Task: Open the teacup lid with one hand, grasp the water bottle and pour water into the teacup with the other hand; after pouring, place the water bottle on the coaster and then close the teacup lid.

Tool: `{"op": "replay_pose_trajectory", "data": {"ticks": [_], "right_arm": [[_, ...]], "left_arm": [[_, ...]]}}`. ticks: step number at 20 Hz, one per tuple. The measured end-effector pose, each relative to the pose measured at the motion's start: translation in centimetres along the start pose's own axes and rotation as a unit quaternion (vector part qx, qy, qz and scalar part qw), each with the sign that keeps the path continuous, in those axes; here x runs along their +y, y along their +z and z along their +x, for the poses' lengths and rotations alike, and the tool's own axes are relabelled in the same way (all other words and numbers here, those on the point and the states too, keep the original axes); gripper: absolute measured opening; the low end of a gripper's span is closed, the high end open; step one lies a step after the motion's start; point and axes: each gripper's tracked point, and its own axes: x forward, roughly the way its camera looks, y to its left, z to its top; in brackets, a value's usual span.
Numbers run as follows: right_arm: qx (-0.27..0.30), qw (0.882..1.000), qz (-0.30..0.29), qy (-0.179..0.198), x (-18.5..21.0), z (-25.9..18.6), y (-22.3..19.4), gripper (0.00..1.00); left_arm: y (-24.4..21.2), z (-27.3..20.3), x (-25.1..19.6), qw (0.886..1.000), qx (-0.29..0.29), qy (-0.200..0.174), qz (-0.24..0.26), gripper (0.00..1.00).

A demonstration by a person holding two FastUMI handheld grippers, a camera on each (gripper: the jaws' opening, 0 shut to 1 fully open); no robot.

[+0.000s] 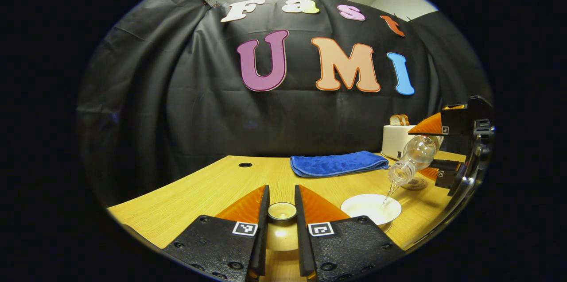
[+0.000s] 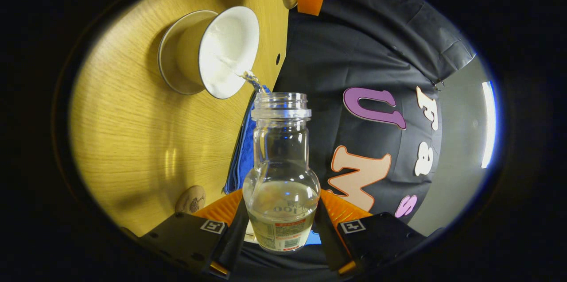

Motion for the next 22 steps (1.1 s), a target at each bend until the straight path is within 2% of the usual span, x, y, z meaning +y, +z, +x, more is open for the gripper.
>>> {"op": "replay_pose_trajectory", "data": {"ticks": [14, 19, 22], "right_arm": [[-0.022, 0.996, -0.056, -0.068, -3.3, -0.3, 0.5, 0.79], [-0.027, 0.994, -0.072, -0.072, -3.7, -0.6, 0.6, 0.78], [-0.026, 0.997, -0.041, -0.055, -3.0, -0.5, 0.6, 0.77]], "left_arm": [[-0.1, 0.0, 0.1, 1.0, 0.0, 0.002, 0.0, 0.27], [0.0, 0.0, 0.0, 1.0, 0.0, 0.002, 0.0, 0.27], [0.0, 0.1, 0.0, 1.0, -0.001, 0.002, 0.001, 0.27]]}}
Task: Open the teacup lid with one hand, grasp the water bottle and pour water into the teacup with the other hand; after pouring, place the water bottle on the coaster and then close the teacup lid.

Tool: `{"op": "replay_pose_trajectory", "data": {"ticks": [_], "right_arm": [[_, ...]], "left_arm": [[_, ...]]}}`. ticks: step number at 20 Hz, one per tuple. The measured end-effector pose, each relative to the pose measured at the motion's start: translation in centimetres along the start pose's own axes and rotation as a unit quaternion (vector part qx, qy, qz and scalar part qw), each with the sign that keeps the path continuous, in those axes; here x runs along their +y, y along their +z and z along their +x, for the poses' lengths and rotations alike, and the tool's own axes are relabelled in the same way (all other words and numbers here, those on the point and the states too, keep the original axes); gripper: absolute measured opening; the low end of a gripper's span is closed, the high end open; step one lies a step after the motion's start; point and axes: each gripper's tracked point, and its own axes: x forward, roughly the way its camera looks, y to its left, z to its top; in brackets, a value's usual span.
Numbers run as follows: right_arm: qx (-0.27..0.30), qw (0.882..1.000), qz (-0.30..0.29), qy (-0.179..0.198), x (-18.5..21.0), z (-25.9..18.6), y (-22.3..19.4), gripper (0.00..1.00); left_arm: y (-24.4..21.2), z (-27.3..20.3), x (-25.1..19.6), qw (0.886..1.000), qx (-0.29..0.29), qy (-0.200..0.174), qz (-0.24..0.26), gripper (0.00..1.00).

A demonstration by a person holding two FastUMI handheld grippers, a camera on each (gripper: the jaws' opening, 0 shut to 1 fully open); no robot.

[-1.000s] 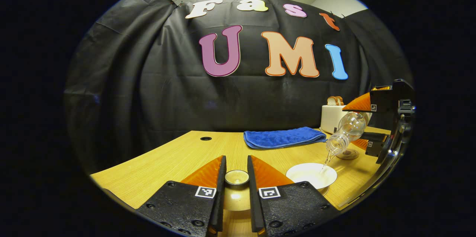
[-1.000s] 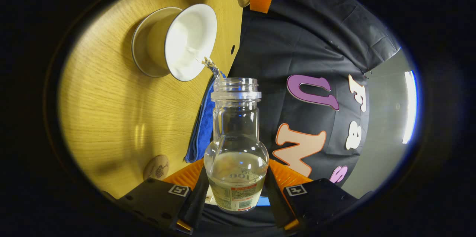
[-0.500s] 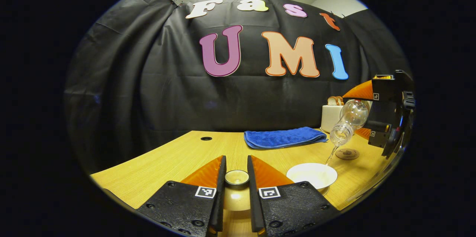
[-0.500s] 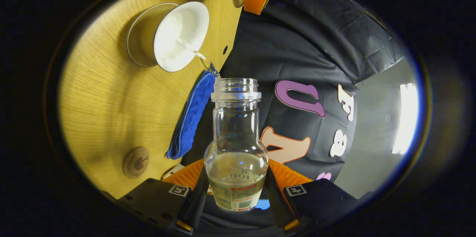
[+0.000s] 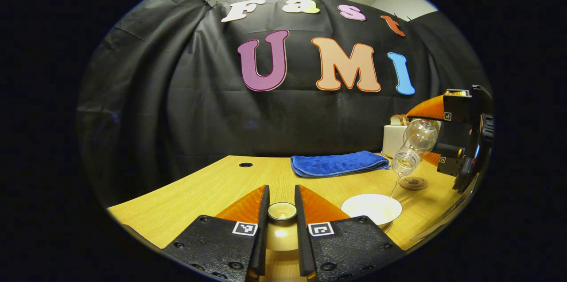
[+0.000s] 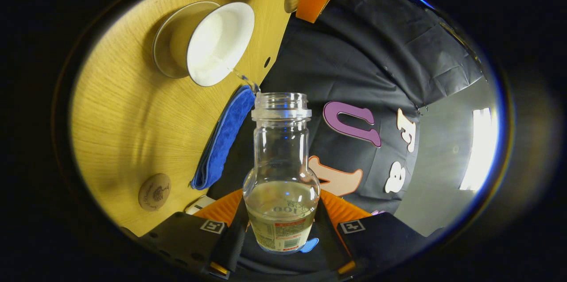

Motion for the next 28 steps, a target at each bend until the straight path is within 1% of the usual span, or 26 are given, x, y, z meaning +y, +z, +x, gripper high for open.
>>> {"op": "replay_pose_trajectory", "data": {"ticks": [1, 2, 4, 5, 7, 8, 9, 10, 11, 12, 13, 15, 16, 17, 18, 20, 21, 22, 23, 25, 26, 28], "right_arm": [[0.0, 1.0, 0.02, 0.007, 0.3, -0.2, 0.0, 0.8], [-0.003, 0.999, 0.039, 0.013, 0.6, -0.2, 0.0, 0.78], [-0.002, 0.996, 0.085, 0.026, 1.7, -0.5, 0.4, 0.8], [0.003, 0.993, 0.115, 0.038, 2.6, -0.5, 0.3, 0.77], [0.02, 0.982, 0.179, 0.065, 4.6, -0.5, -0.3, 0.77], [0.029, 0.975, 0.206, 0.071, 5.1, -0.7, -1.0, 0.78], [0.036, 0.968, 0.237, 0.074, 5.4, -1.0, -1.4, 0.8], [0.041, 0.957, 0.276, 0.077, 5.5, -0.9, -1.7, 0.81], [0.049, 0.943, 0.319, 0.083, 5.8, -0.7, -2.0, 0.77], [0.055, 0.926, 0.364, 0.088, 6.0, -0.6, -2.3, 0.78], [0.06, 0.907, 0.407, 0.091, 6.1, -0.4, -2.6, 0.77], [0.074, 0.864, 0.489, 0.092, 6.5, -0.7, -3.9, 0.77], [0.08, 0.843, 0.525, 0.087, 6.6, -1.1, -4.6, 0.79], [0.085, 0.822, 0.558, 0.082, 6.5, -1.1, -5.1, 0.81], [0.091, 0.802, 0.586, 0.077, 6.4, -0.6, -5.7, 0.77], [0.104, 0.767, 0.63, 0.063, 6.8, -0.2, -7.2, 0.79], [0.107, 0.752, 0.648, 0.059, 7.1, -0.1, -7.7, 0.79], [0.11, 0.739, 0.662, 0.054, 7.4, 0.0, -8.2, 0.81], [0.117, 0.725, 0.677, 0.05, 7.9, 0.2, -8.8, 0.79], [0.122, 0.692, 0.71, 0.055, 9.0, 0.6, -9.2, 0.81], [0.128, 0.682, 0.719, 0.055, 9.5, 0.7, -9.6, 0.79], [0.133, 0.673, 0.726, 0.045, 10.0, 0.7, -10.5, 0.79]], "left_arm": [[0.0, 0.1, -0.1, 1.0, 0.0, 0.0, 0.0, 0.27], [0.0, 0.0, 0.0, 1.0, 0.0, 0.0, 0.0, 0.27], [0.0, 0.1, -0.1, 1.0, 0.0, 0.0, 0.0, 0.27], [0.0, 0.1, -0.1, 1.0, 0.0, 0.0, 0.0, 0.27], [0.1, 0.0, 0.0, 1.0, 0.0, 0.0, 0.0, 0.27], [0.1, 0.0, 0.0, 1.0, 0.0, 0.0, 0.0, 0.27], [0.1, 0.0, 0.0, 1.0, 0.0, 0.0, 0.0, 0.27], [-0.1, 0.0, 0.0, 1.0, 0.0, 0.0, 0.0, 0.27], [-0.1, 0.1, 0.0, 1.0, 0.0, 0.0, 0.0, 0.27], [0.0, 0.0, 0.0, 1.0, 0.0, 0.0, 0.0, 0.27], [0.1, 0.0, 0.0, 1.0, 0.0, 0.0, 0.0, 0.27], [0.0, 0.1, 0.0, 1.0, 0.0, 0.0, 0.0, 0.27], [0.0, 0.1, 0.0, 1.0, 0.0, 0.0, 0.0, 0.27], [0.1, 0.1, 0.0, 1.0, 0.0, 0.0, 0.0, 0.27], [0.0, 0.0, 0.0, 1.0, 0.0, 0.0, 0.0, 0.27], [0.0, 0.0, 0.0, 1.0, 0.0, 0.0, 0.0, 0.27], [0.0, 0.1, 0.0, 1.0, 0.0, 0.0, 0.0, 0.27], [0.0, 0.0, 0.0, 1.0, 0.0, 0.0, 0.0, 0.27], [0.0, 0.1, 0.0, 1.0, -0.001, 0.0, 0.0, 0.27], [0.0, 0.0, 0.1, 1.0, 0.0, 0.0, 0.0, 0.27], [0.0, 0.0, 0.0, 1.0, 0.0, 0.0, 0.0, 0.27], [0.0, 0.1, 0.0, 1.0, -0.001, 0.0, 0.0, 0.27]]}}
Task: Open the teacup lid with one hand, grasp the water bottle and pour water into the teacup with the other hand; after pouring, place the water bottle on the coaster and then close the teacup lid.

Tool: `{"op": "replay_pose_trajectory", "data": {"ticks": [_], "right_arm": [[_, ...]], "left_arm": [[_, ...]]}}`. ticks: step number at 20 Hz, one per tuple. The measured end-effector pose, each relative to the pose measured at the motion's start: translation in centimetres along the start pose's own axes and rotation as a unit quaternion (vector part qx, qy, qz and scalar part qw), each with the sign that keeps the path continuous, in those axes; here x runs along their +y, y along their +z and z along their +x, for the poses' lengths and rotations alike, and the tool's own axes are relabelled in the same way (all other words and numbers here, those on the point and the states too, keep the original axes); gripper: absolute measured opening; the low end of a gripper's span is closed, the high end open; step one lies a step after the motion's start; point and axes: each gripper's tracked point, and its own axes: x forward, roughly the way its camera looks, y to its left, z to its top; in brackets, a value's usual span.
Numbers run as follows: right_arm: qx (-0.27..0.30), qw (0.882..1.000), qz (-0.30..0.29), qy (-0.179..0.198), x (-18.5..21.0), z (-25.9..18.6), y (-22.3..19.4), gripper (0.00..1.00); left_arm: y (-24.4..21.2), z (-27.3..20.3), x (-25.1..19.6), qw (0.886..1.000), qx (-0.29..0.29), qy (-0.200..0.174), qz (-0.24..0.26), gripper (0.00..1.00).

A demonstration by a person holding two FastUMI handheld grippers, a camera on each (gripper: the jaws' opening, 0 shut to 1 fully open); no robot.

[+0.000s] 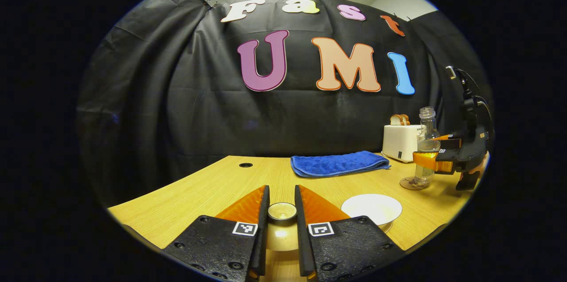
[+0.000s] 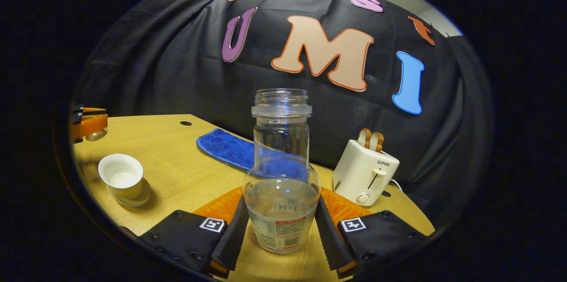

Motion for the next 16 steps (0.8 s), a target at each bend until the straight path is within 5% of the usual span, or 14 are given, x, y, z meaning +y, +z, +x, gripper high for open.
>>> {"op": "replay_pose_trajectory", "data": {"ticks": [16], "right_arm": [[0.009, 0.996, 0.086, 0.028, 0.1, 2.3, -1.7, 0.79]], "left_arm": [[0.0, -0.1, 0.0, 1.0, 0.0, 0.002, 0.0, 0.27]]}}
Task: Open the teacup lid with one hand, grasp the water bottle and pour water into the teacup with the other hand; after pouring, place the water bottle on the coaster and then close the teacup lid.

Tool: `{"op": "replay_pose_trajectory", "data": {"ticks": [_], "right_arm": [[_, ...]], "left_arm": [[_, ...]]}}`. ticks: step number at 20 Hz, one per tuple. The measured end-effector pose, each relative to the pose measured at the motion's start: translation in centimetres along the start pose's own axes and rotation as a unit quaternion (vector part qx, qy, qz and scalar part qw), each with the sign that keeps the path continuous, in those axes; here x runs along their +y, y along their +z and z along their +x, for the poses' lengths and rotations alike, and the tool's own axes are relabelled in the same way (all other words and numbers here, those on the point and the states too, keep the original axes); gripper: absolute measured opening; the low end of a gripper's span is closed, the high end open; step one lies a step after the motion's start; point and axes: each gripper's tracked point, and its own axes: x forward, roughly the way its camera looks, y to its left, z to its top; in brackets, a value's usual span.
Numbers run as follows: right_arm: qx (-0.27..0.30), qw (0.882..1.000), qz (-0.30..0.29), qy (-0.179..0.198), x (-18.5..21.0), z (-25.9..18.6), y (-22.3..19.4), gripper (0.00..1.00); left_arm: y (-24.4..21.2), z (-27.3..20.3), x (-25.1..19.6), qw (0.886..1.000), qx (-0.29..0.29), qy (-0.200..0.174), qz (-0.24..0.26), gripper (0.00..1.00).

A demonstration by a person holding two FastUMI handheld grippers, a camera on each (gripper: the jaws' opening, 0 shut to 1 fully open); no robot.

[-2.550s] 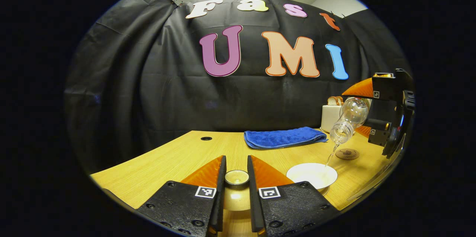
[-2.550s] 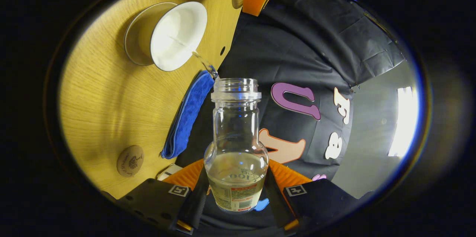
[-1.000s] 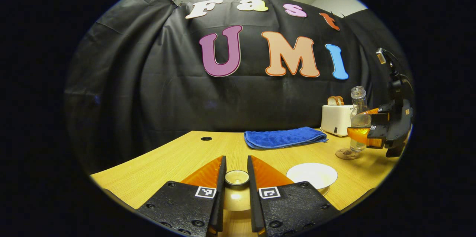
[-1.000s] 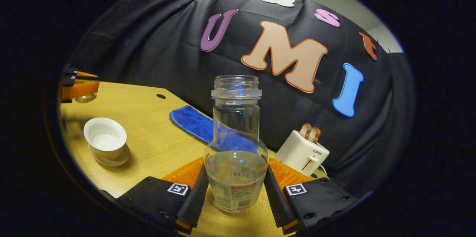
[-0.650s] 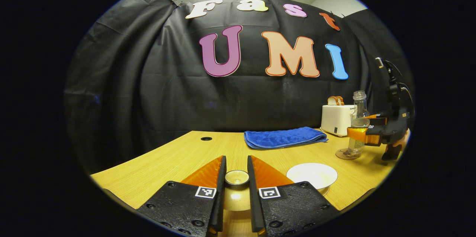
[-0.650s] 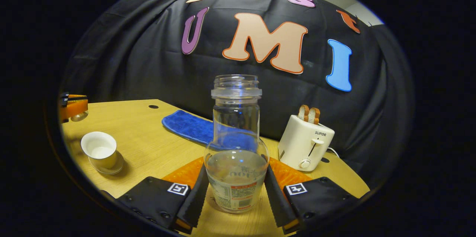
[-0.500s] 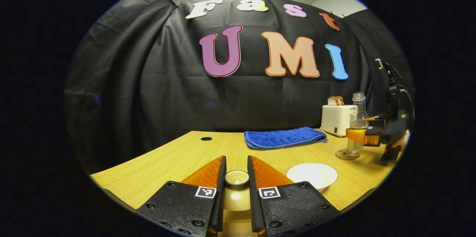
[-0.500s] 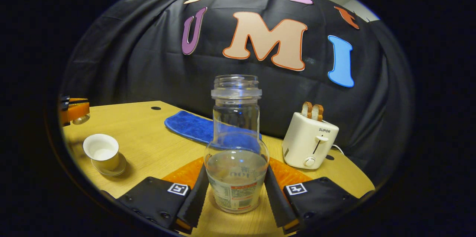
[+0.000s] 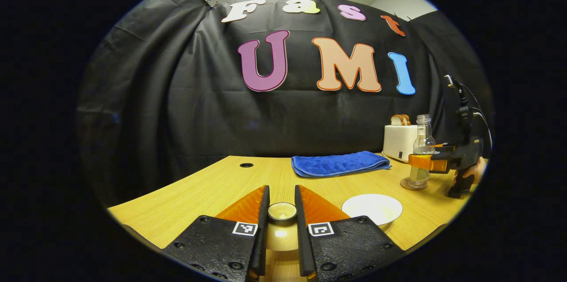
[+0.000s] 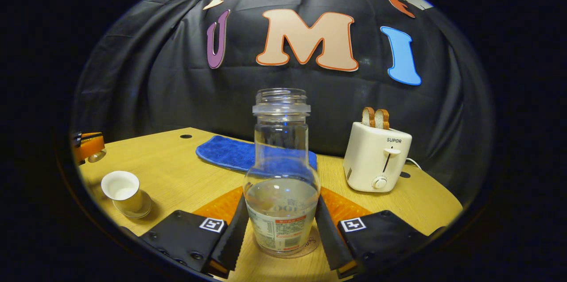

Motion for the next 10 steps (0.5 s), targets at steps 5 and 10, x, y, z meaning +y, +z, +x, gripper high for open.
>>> {"op": "replay_pose_trajectory", "data": {"ticks": [5, 10], "right_arm": [[-0.003, 1.0, 0.005, -0.002, -0.3, 0.0, -0.3, 0.8], [0.009, 1.0, 0.02, -0.004, -1.1, -0.2, -1.2, 0.84]], "left_arm": [[0.0, 0.0, 0.0, 1.0, 0.0, 0.0, 0.0, 0.27], [0.0, 0.0, 0.0, 1.0, 0.0, 0.0, 0.0, 0.27]]}}
